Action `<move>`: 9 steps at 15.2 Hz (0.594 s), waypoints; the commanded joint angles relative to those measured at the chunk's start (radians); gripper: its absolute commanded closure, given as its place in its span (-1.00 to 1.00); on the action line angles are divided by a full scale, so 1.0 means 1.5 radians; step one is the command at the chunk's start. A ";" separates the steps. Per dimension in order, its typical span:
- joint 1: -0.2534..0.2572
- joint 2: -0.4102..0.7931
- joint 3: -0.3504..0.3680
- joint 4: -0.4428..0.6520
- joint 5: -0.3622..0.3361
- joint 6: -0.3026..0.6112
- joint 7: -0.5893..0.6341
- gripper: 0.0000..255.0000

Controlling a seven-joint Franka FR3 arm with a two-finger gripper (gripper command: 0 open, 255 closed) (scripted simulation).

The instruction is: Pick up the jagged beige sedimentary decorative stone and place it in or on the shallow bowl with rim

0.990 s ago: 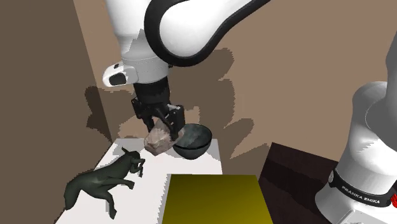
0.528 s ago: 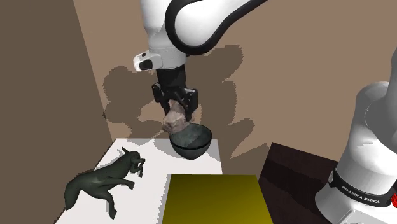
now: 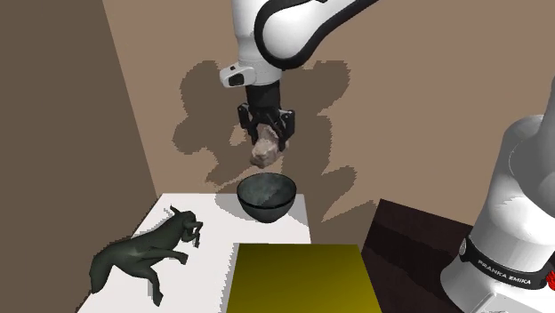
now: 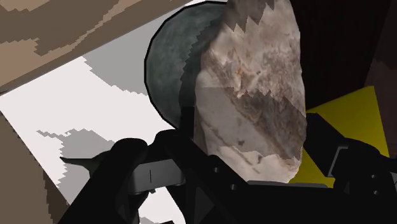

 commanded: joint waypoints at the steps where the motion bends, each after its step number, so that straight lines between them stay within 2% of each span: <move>1: -0.004 0.006 -0.004 -0.007 -0.002 0.014 -0.006 1.00; 9: -0.005 0.040 -0.004 -0.043 -0.016 0.083 0.010 1.00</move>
